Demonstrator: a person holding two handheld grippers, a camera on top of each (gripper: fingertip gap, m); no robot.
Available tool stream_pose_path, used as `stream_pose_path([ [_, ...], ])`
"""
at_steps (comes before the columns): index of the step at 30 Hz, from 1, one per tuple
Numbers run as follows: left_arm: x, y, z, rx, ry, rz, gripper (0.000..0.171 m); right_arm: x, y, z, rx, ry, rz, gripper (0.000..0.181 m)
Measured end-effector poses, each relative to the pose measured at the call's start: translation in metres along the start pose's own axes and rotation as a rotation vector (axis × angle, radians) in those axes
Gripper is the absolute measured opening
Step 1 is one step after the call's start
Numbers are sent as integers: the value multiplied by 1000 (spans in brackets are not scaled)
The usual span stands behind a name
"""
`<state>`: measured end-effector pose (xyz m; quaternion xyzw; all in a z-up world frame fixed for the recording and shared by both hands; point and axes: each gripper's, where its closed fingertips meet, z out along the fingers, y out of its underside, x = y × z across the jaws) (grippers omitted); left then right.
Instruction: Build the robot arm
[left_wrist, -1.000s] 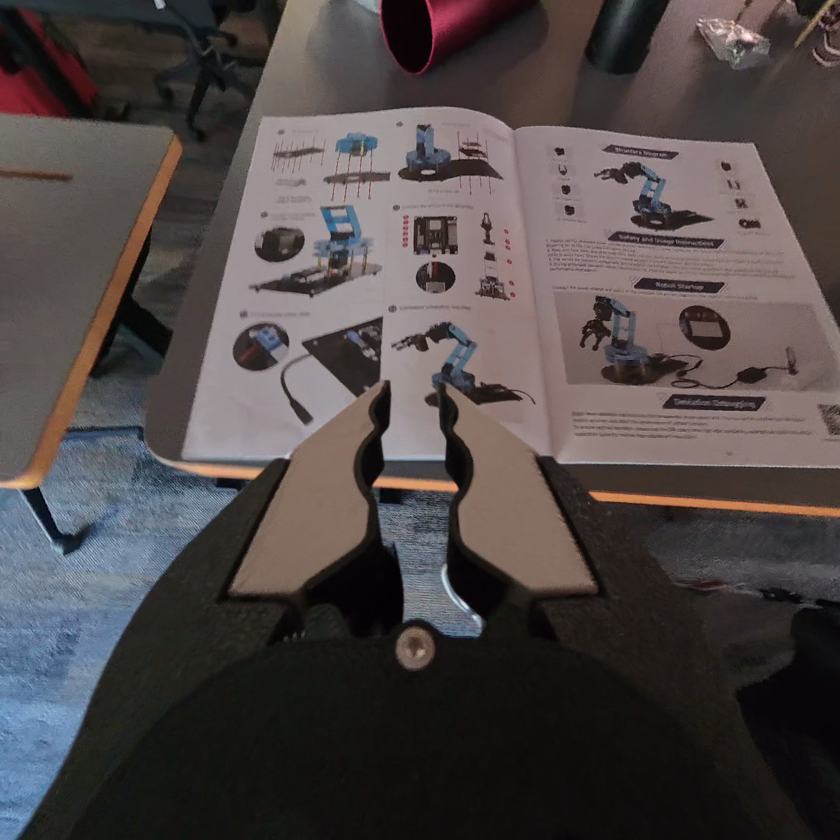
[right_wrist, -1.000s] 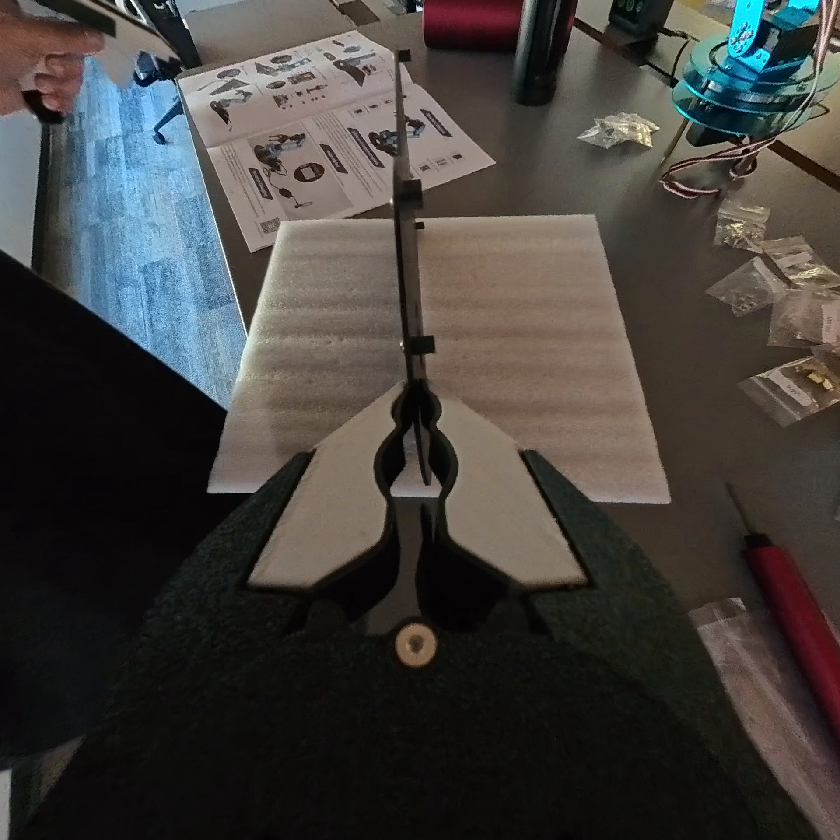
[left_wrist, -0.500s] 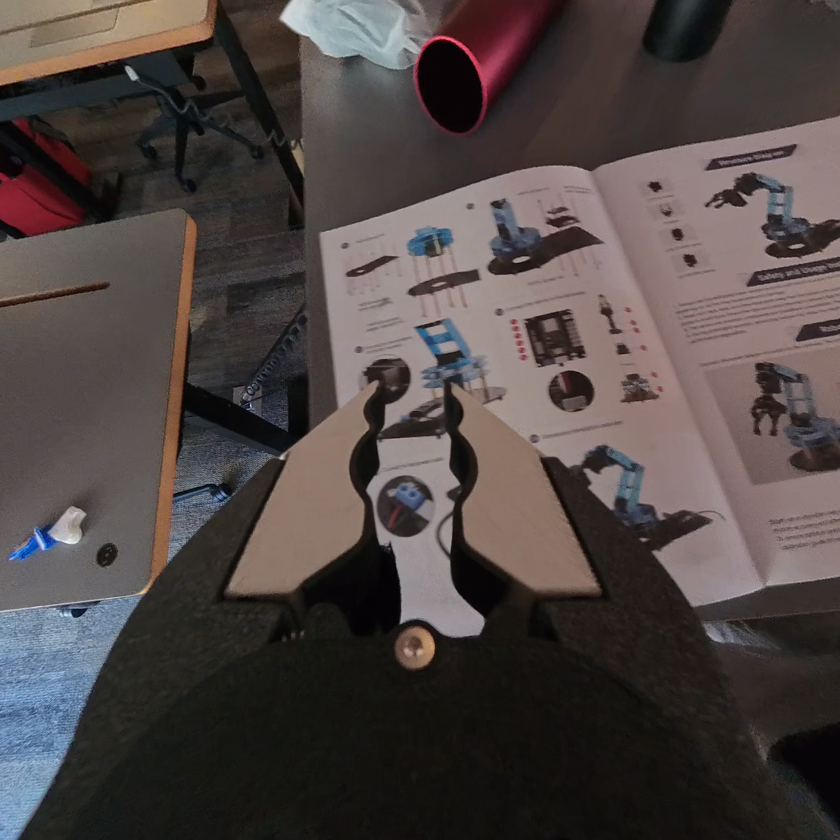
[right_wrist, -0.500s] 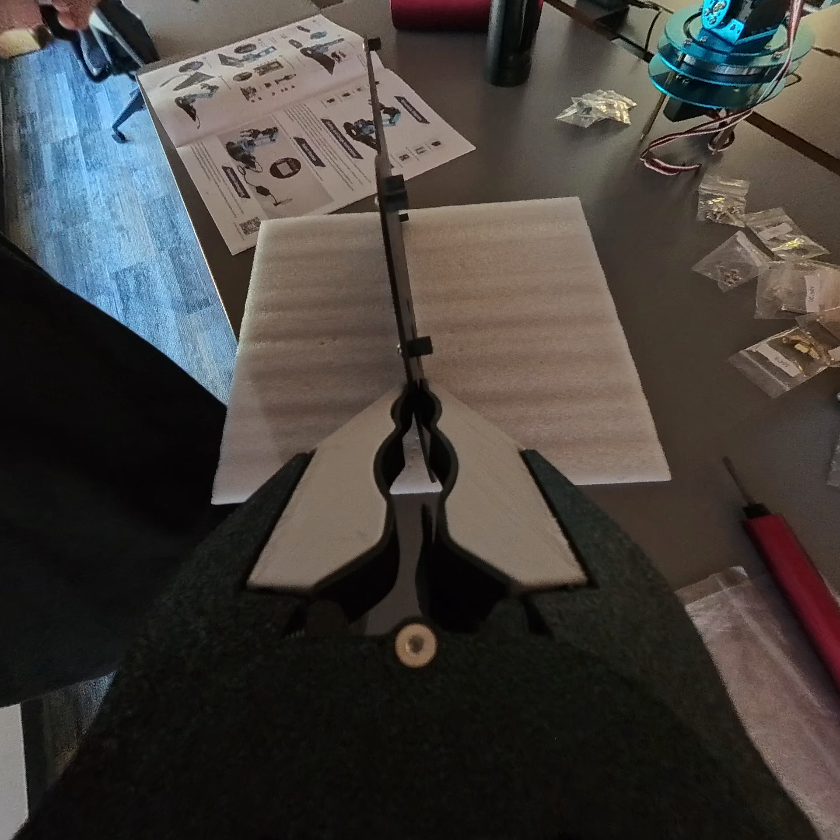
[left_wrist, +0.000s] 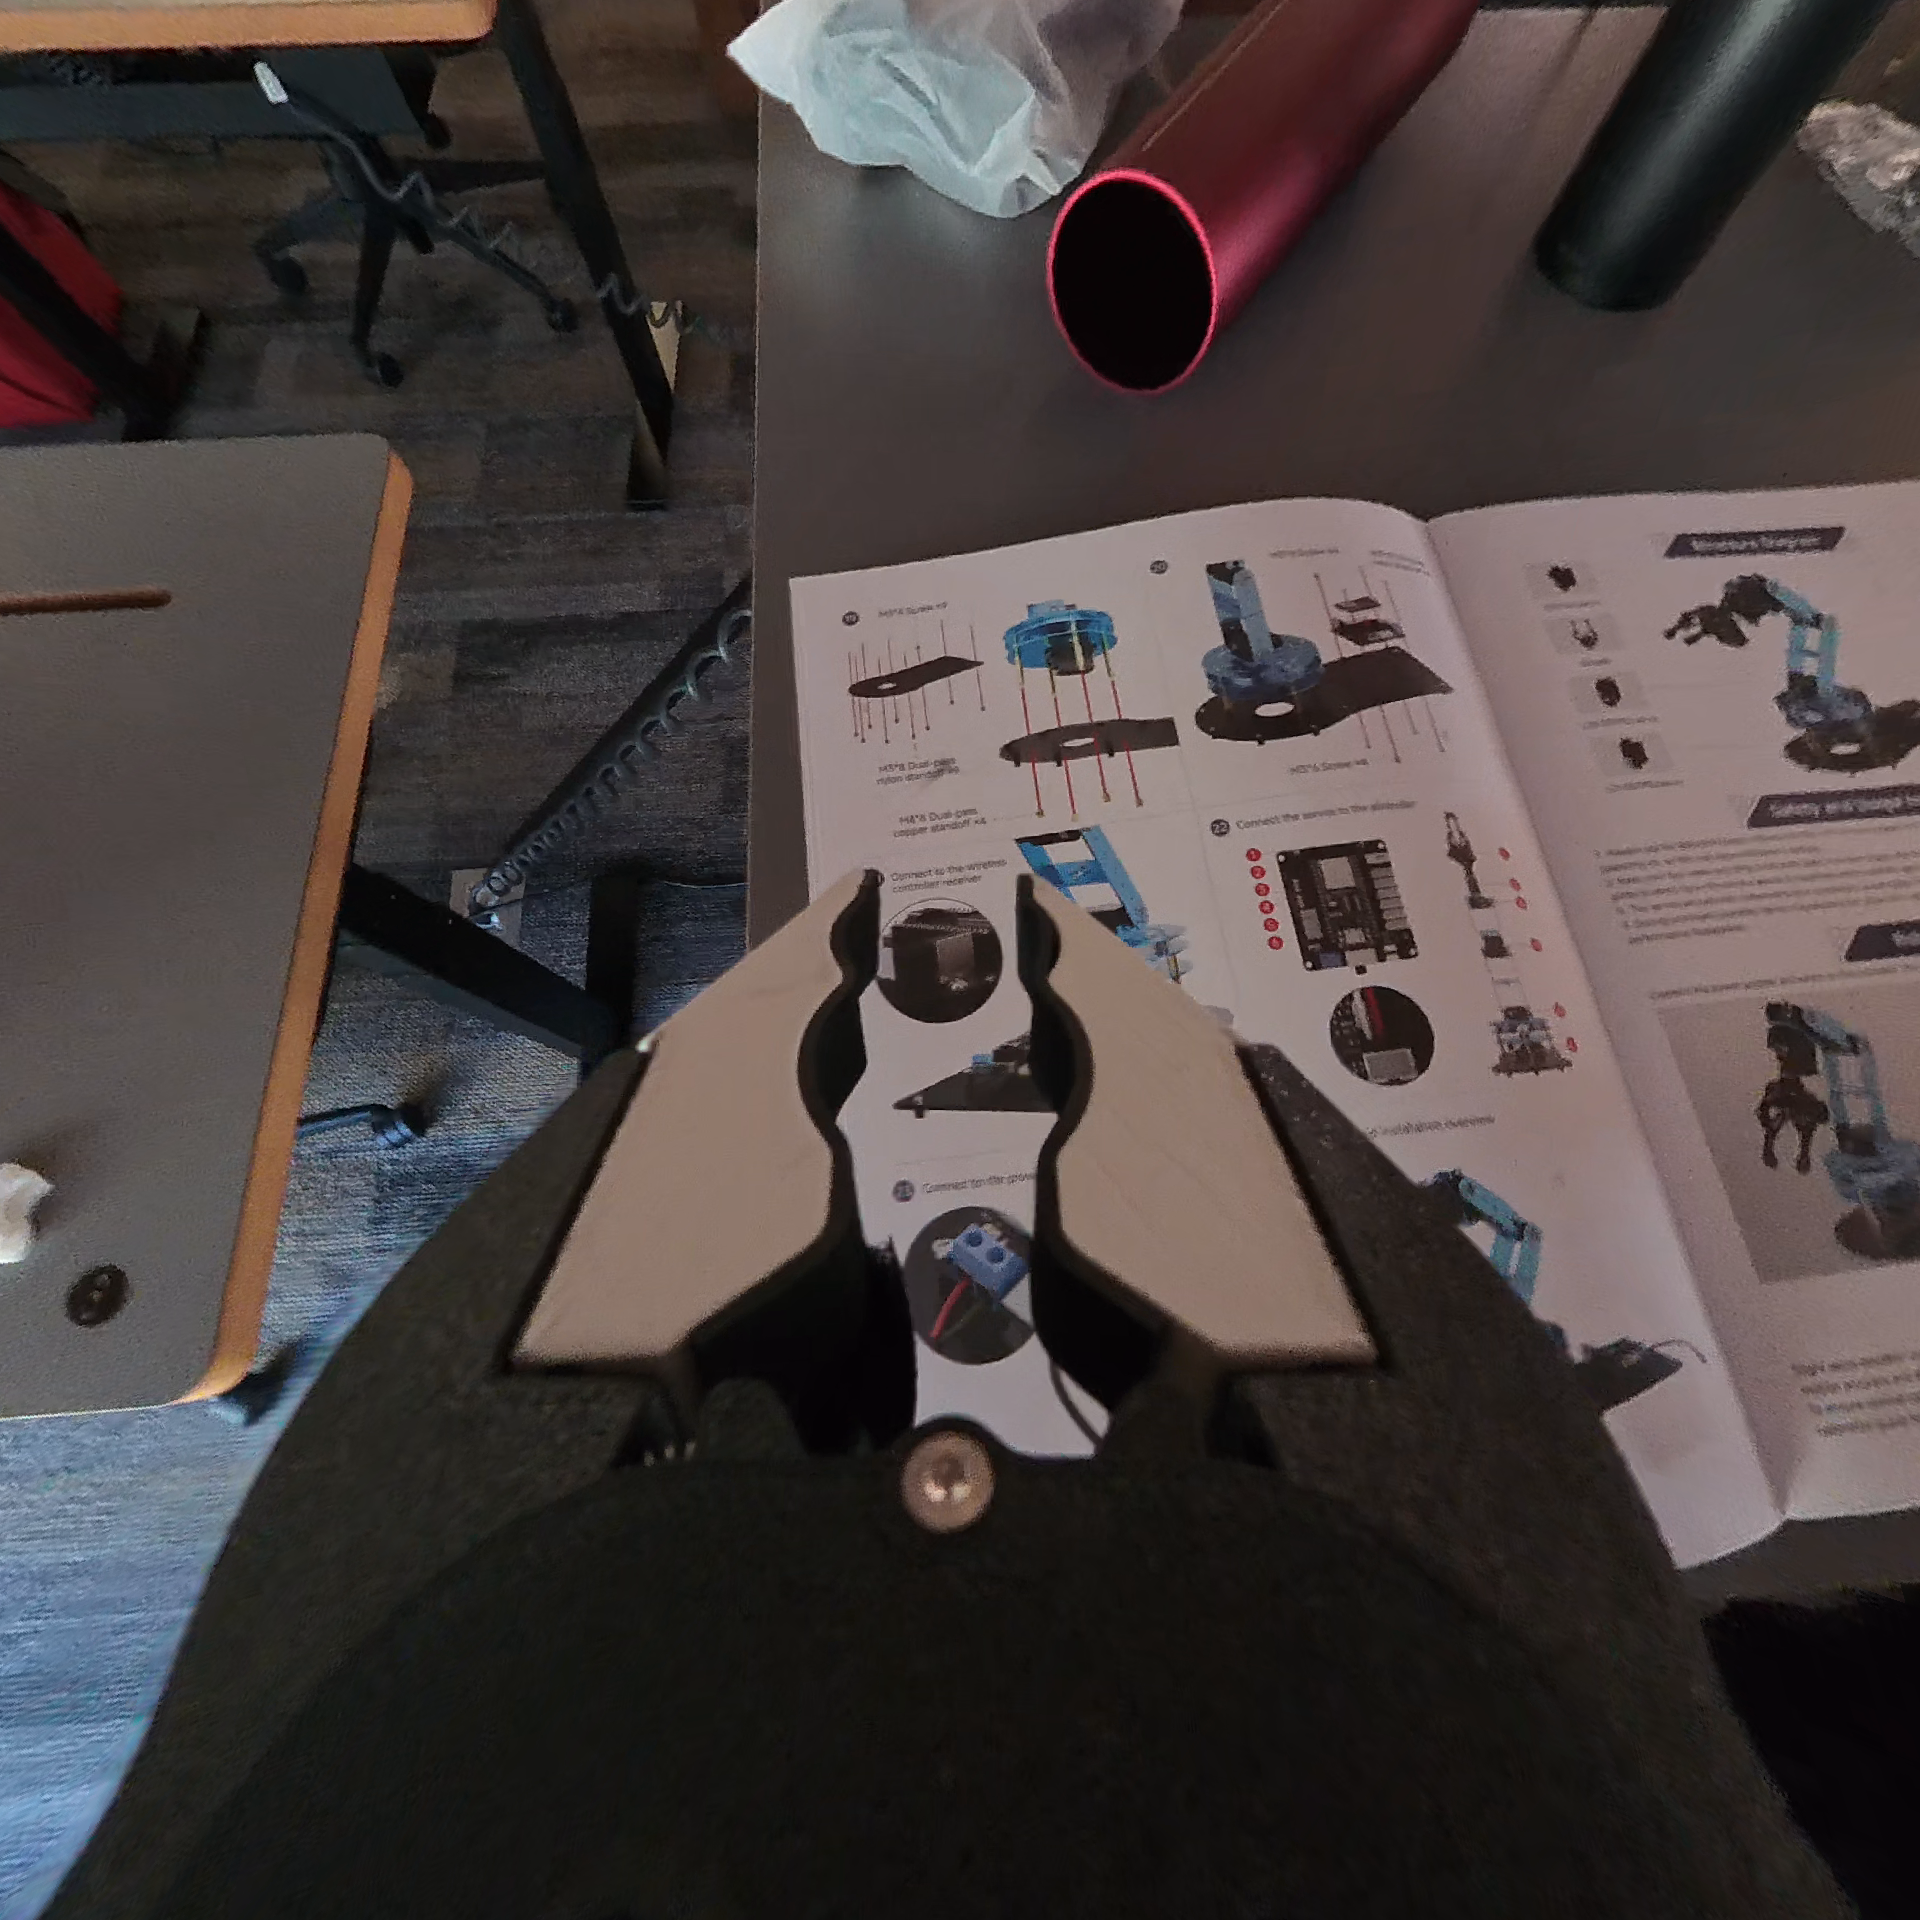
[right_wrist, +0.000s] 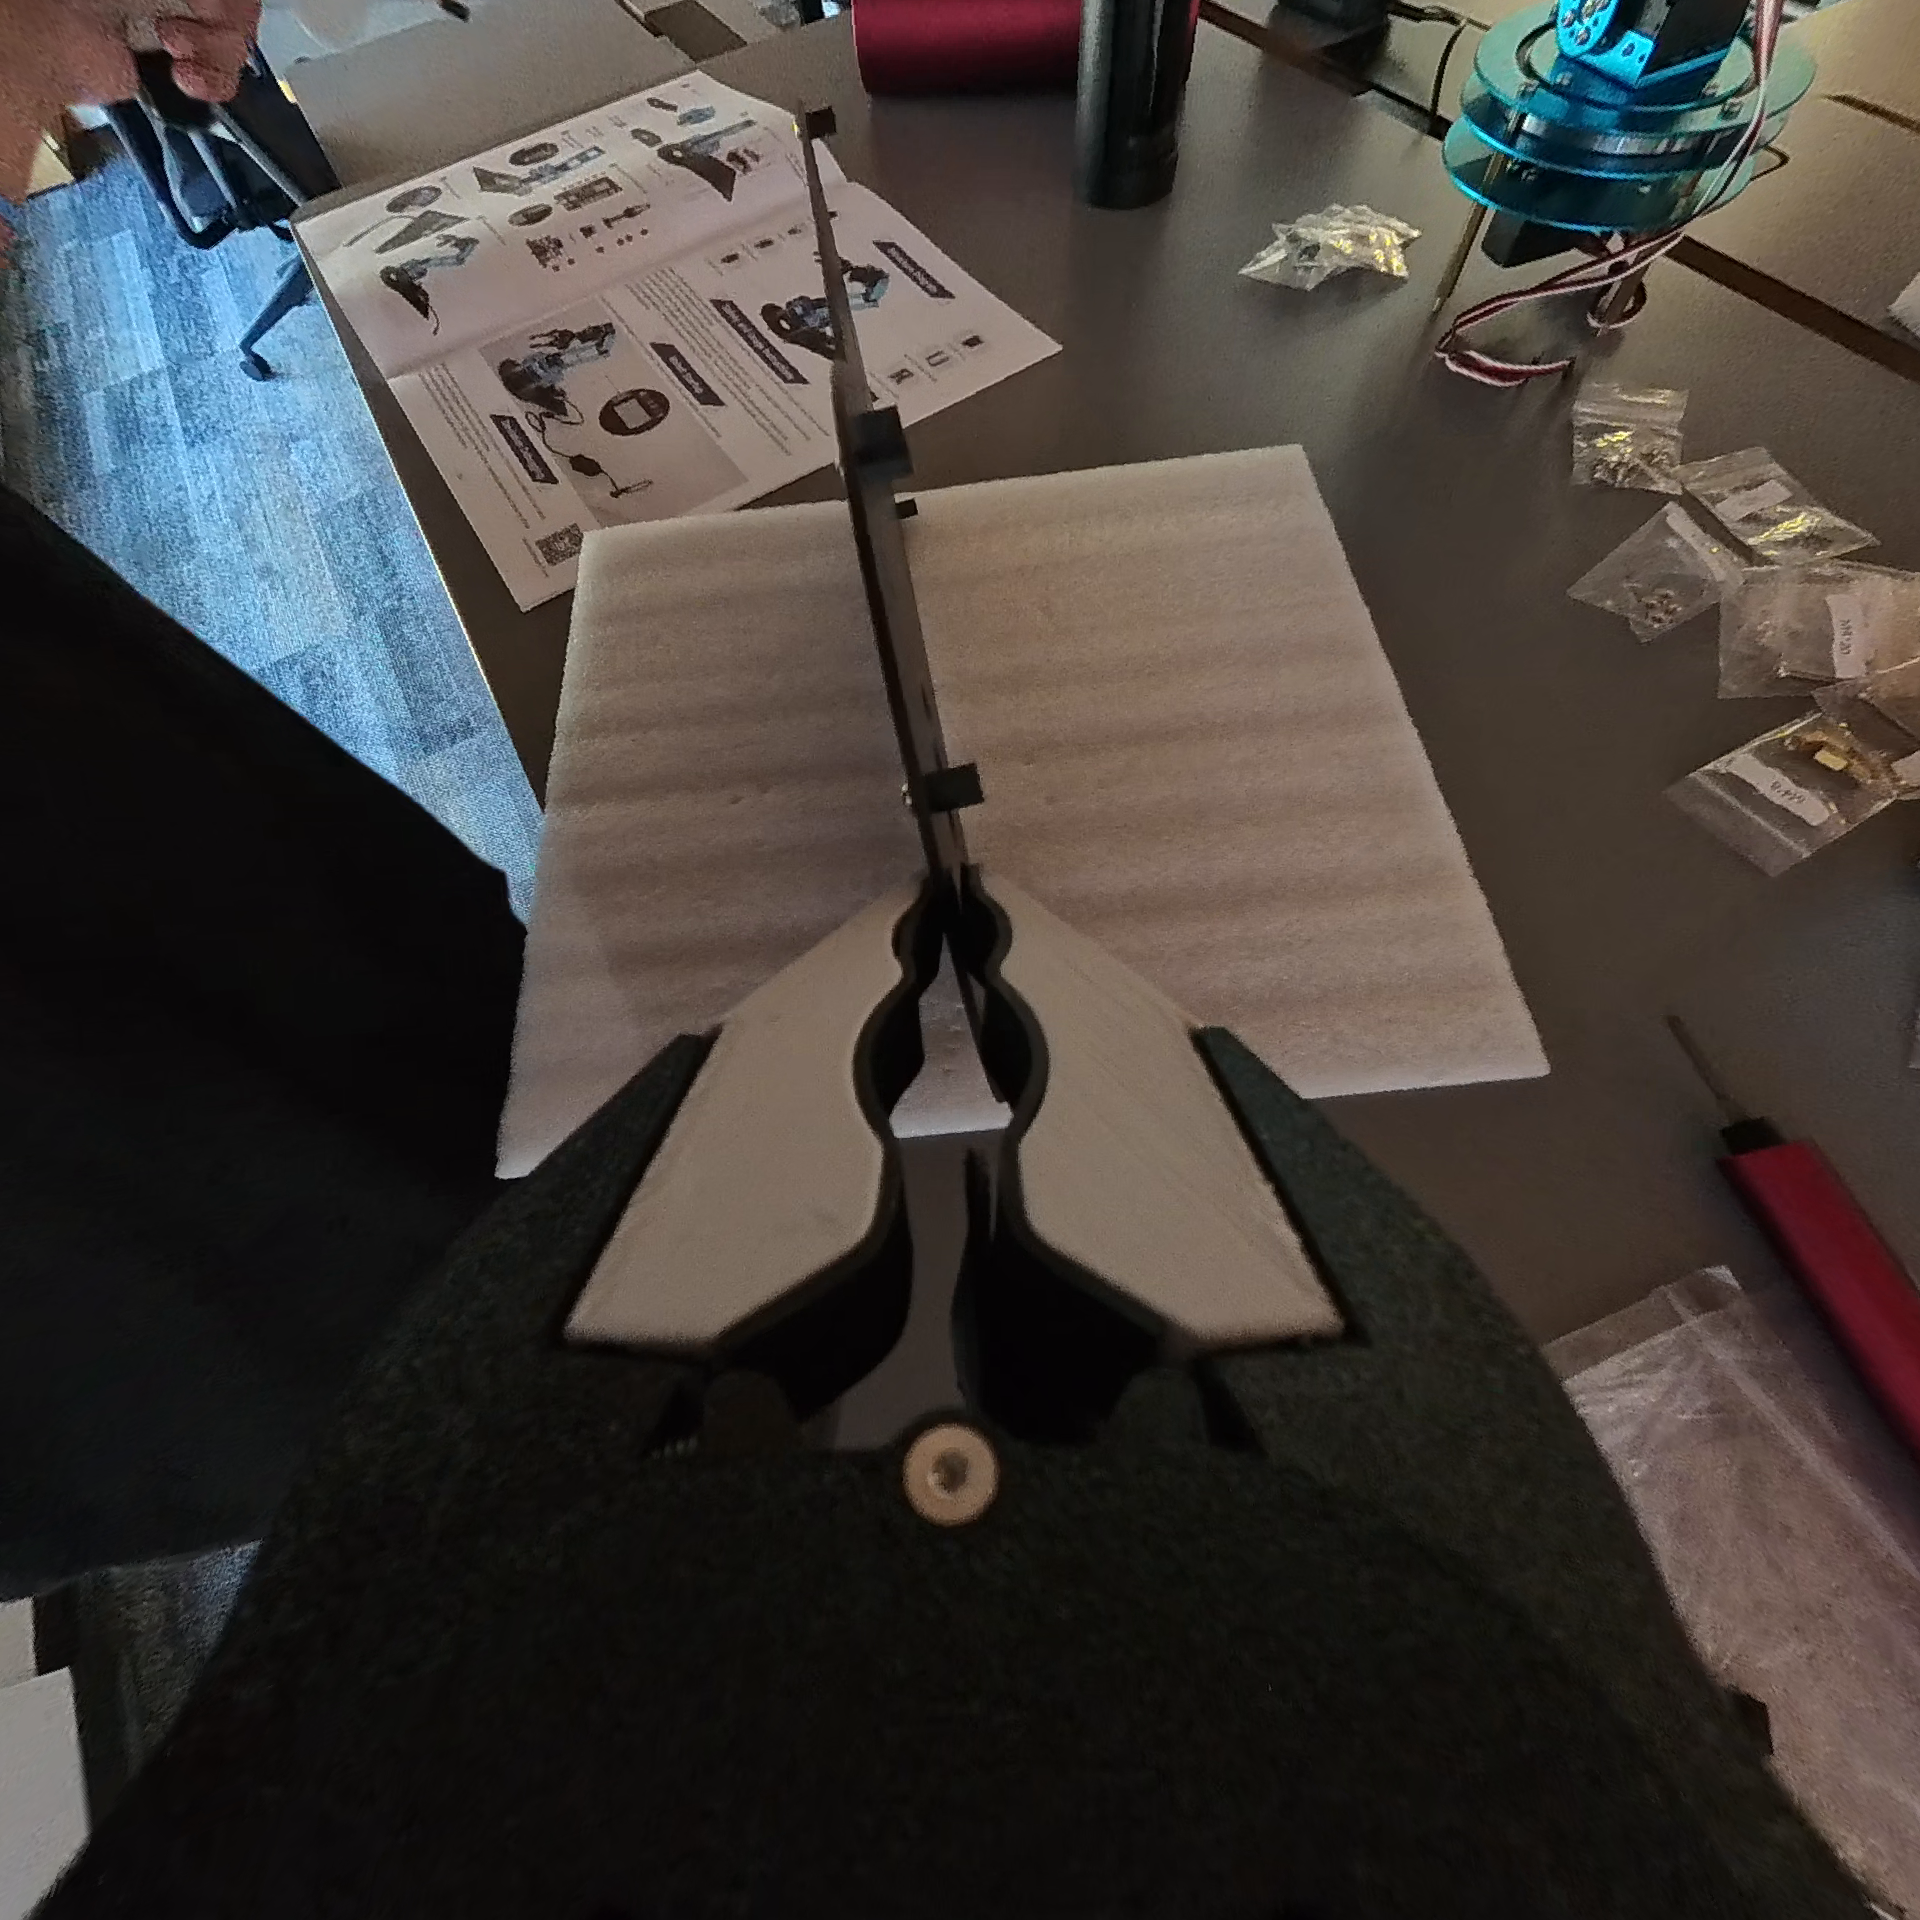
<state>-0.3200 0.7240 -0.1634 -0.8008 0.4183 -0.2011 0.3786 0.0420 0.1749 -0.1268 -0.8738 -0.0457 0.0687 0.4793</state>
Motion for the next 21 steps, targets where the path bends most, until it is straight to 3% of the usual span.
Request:
stream_pose_path([
  [4, 6, -1, 5, 21, 47, -100, 25, -1, 1, 0, -16, -2, -7, 1],
  [15, 19, 9, 6, 33, 36, -103, 25, 10, -1, 1, -28, -3, 6, 2],
  [21, 10, 15, 1, 37, -3, -128, 25, 8, -1, 1, -12, -14, 17, 2],
])
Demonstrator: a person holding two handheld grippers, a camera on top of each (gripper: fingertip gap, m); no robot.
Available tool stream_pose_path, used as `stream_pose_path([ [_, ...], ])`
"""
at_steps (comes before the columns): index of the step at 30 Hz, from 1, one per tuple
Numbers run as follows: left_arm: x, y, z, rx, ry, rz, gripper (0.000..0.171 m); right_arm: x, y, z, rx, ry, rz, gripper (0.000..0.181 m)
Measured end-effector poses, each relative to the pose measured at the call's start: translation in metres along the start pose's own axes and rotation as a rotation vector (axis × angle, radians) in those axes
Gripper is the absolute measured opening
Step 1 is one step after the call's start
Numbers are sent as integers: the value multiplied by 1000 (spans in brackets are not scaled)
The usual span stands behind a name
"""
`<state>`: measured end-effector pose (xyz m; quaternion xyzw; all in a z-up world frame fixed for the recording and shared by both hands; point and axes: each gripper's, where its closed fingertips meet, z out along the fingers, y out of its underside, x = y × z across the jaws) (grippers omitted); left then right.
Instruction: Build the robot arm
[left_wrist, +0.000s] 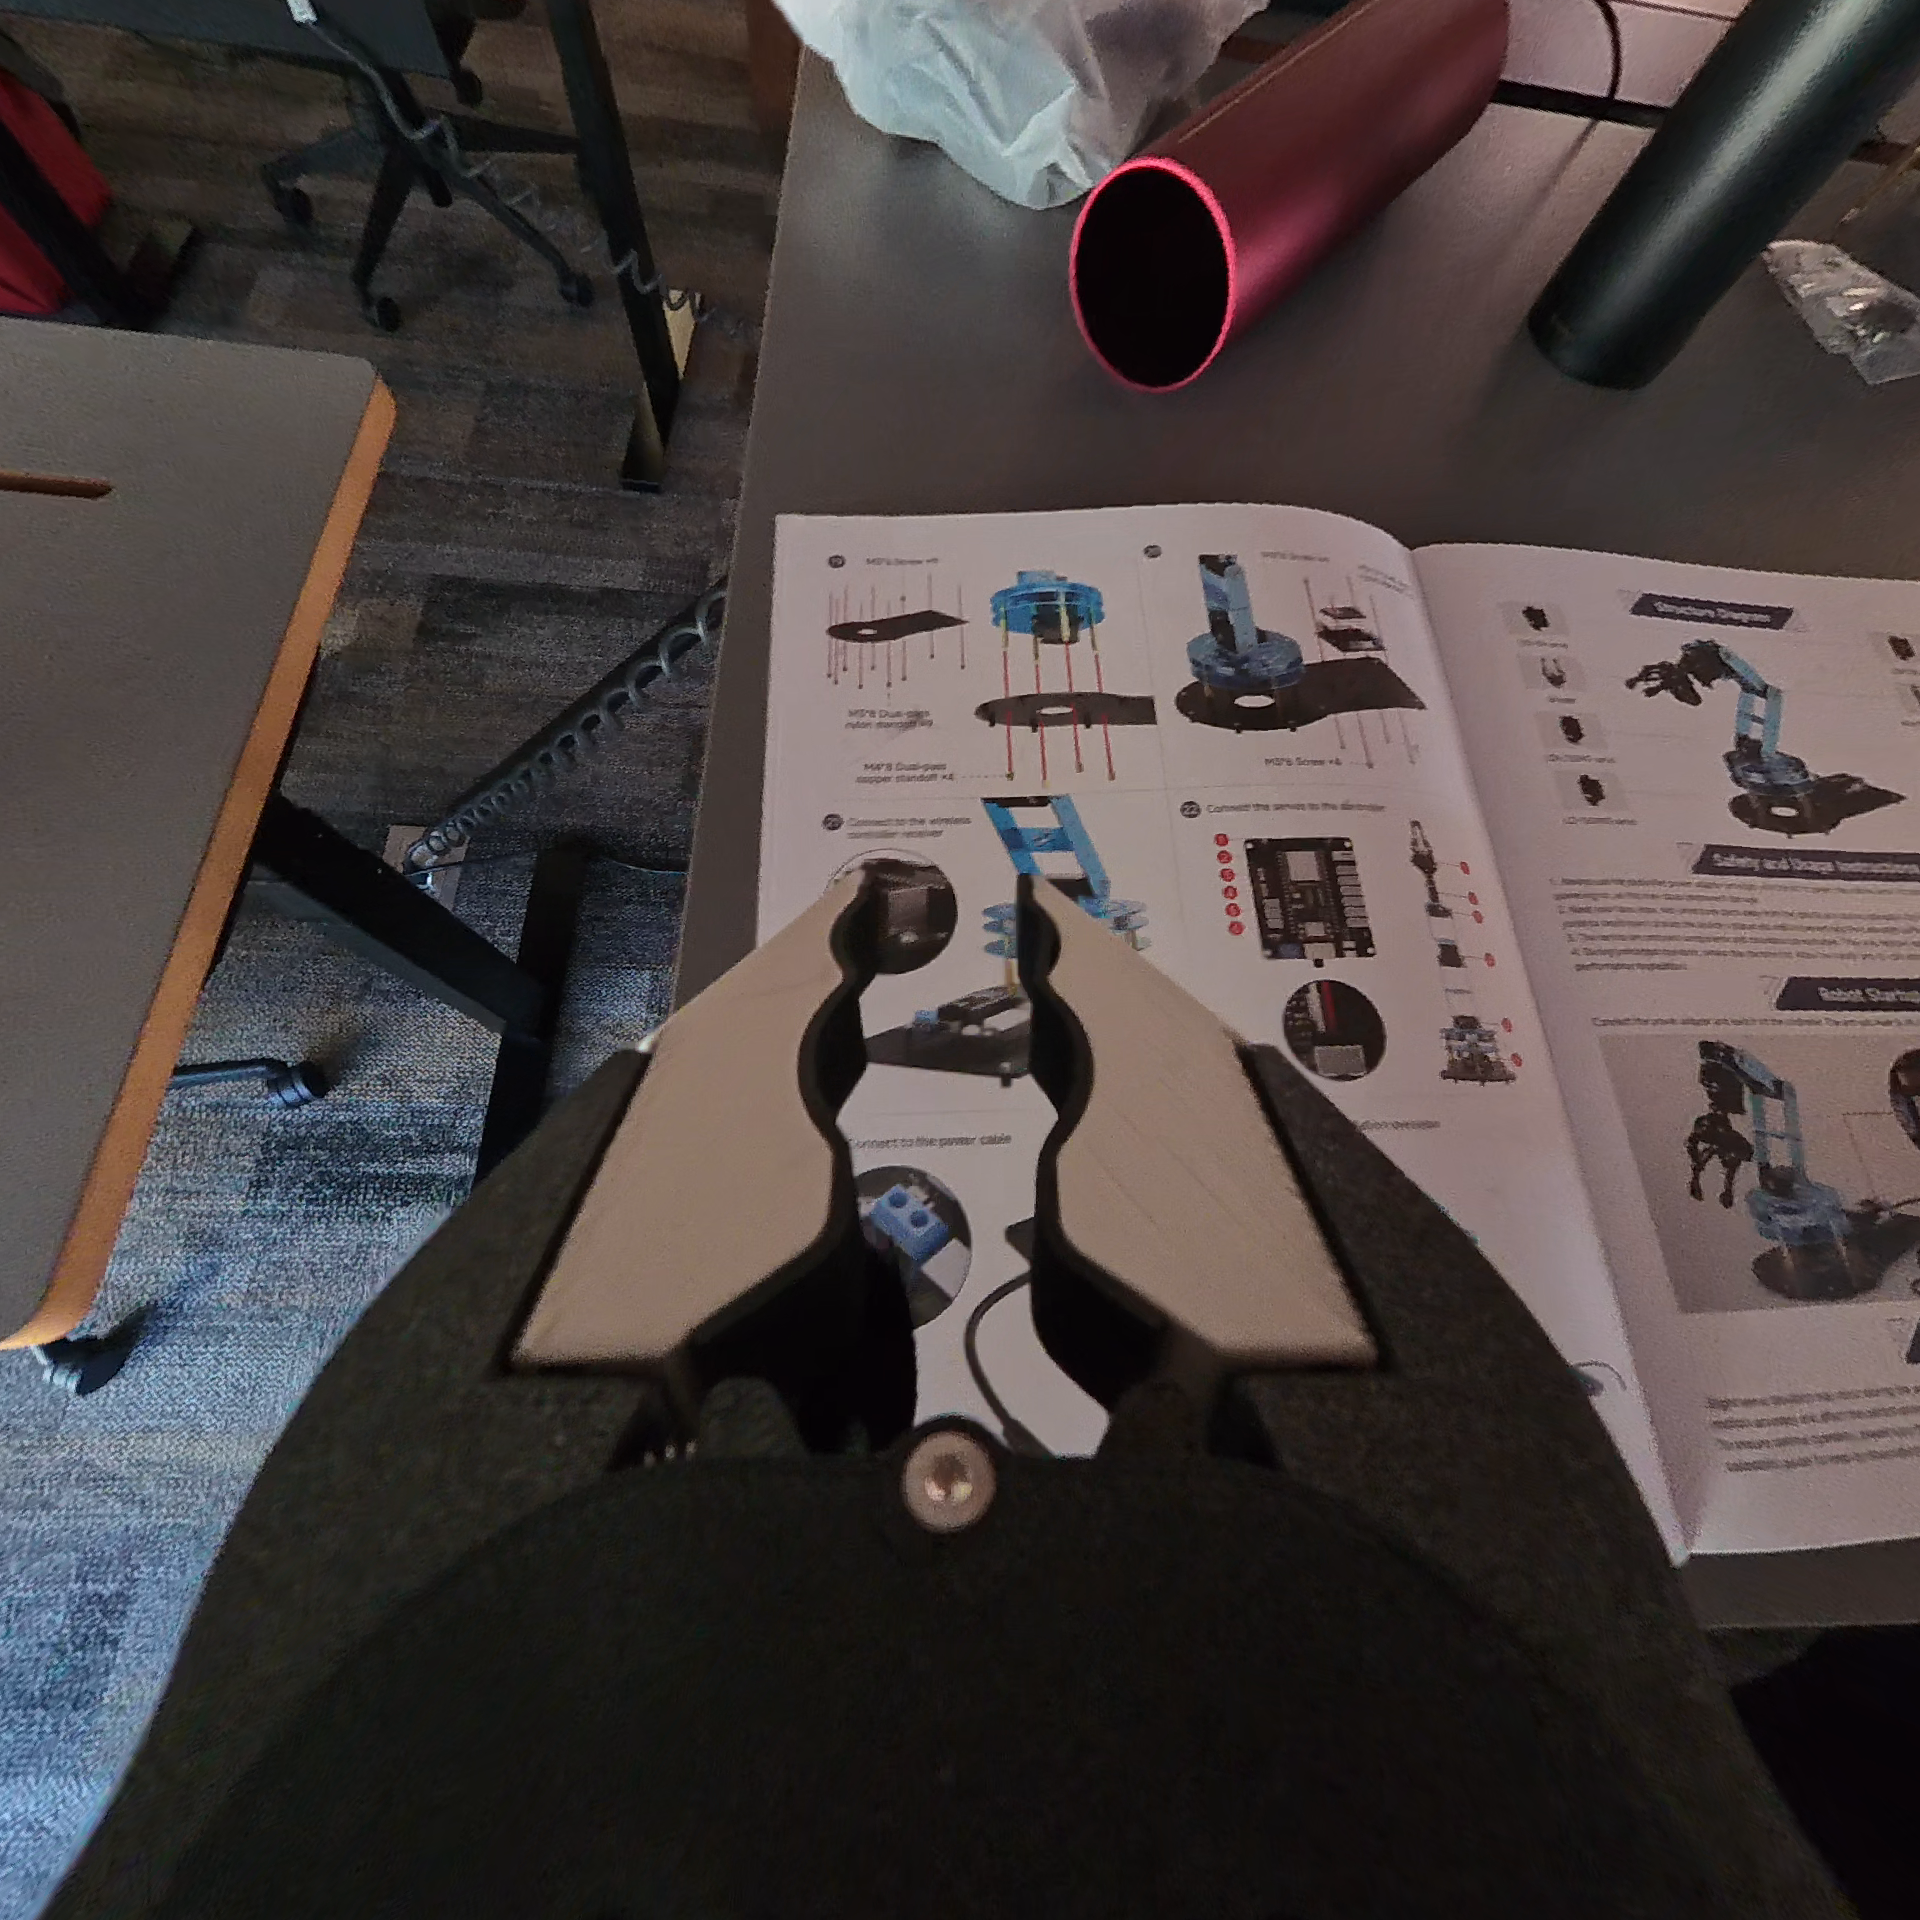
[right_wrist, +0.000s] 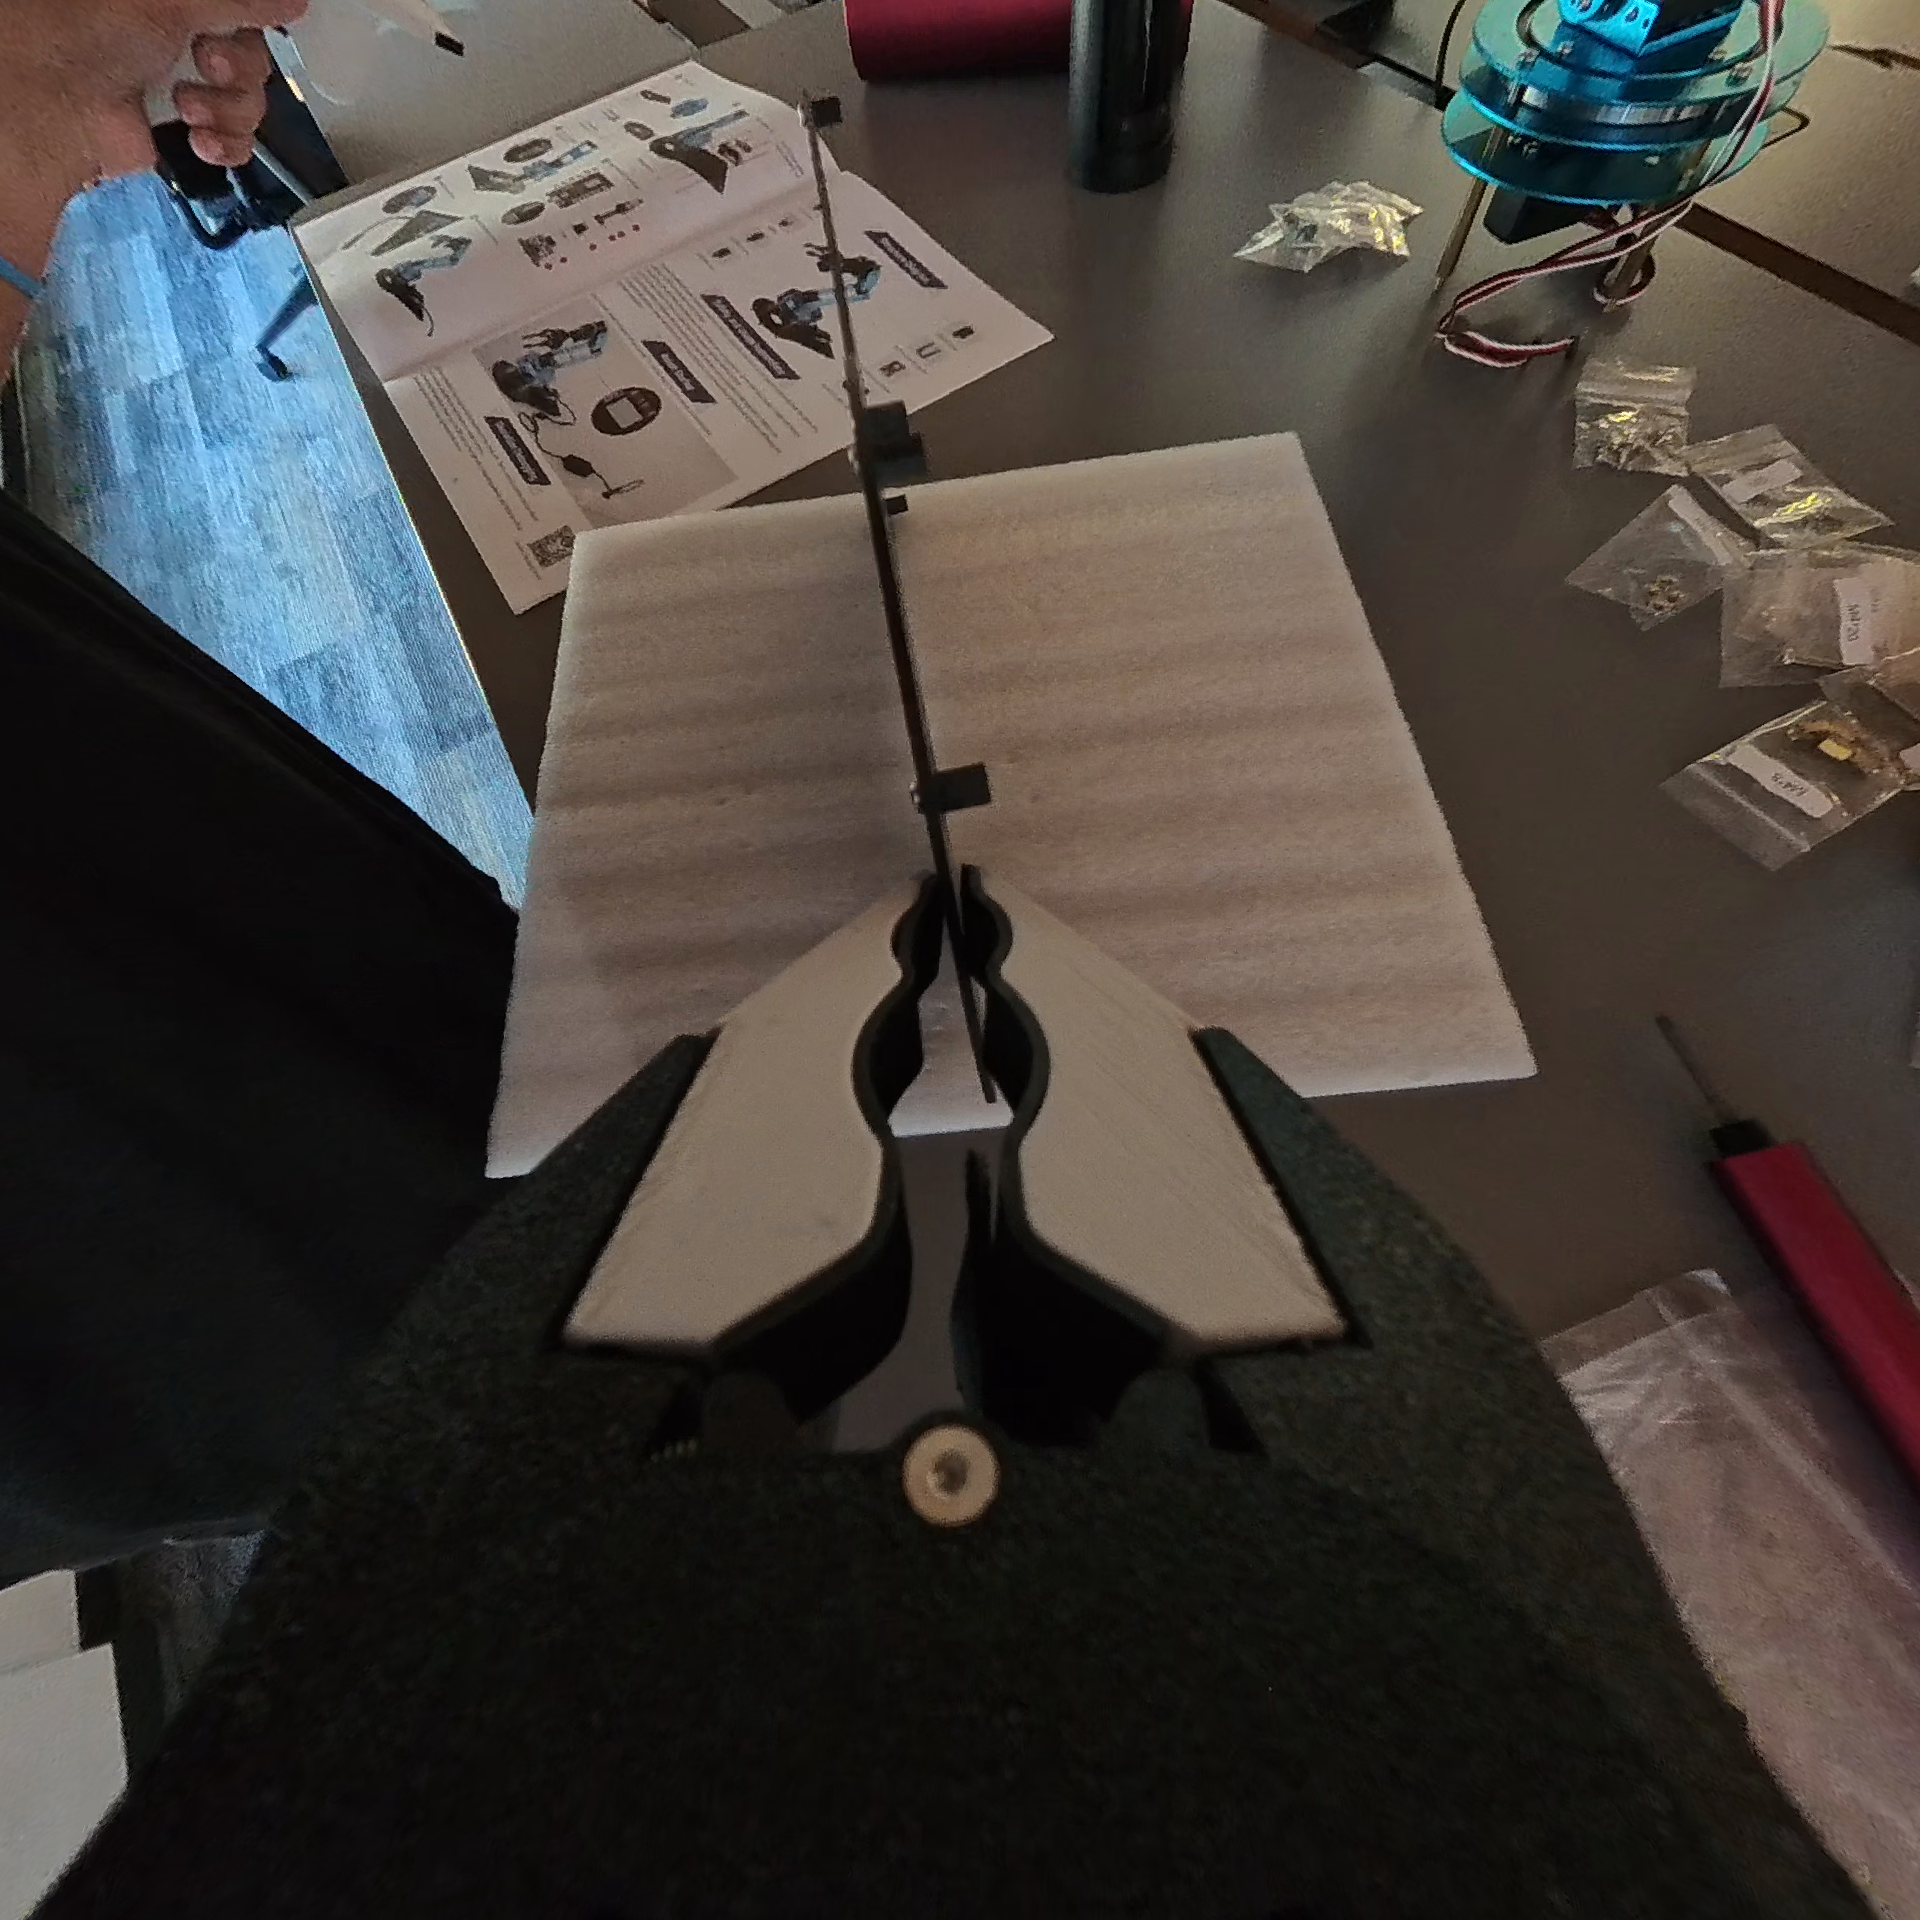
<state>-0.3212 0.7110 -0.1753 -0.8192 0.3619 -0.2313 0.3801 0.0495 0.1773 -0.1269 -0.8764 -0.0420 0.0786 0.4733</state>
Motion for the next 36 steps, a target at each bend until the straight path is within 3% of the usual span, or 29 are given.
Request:
stream_pose_path([
  [5, 3, 1, 1, -13, 17, -26, 25, 2, -1, 0, 19, 10, 2, 2],
  [9, 49, -14, 6, 9, 141, 51, 26, 9, -2, 1, 35, 38, -6, 3],
  [13, 137, -36, 10, -24, 373, 206, 28, 10, -3, 1, 92, 43, -3, 3],
  [18, 303, -65, -3, -40, 700, 631, 30, 8, -3, 0, 121, 26, -37, 2],
  [21, 404, -78, -25, 18, 856, 907, 32, 8, -4, 0, 139, 6, -53, 2],
  [24, 498, -70, -46, 28, 1068, 1080, 36, 6, -4, 0, 154, -18, -75, 1],
  [26, 544, -54, -39, -27, 1106, 1219, 50, 2, -4, 0, 166, -45, -83, 1],
  [30, 596, -13, -28, -166, 1173, 1450, 46, 3, -5, 0, 208, -51, -73, 1],
  [34, 610, 7, -24, -307, 1237, 1502, 8, 5, -5, 0, 246, -53, -67, 1],
  [36, 612, 8, -22, -335, 1259, 1493, 5, 11, -4, -1, 263, -32, -41, 2],
])
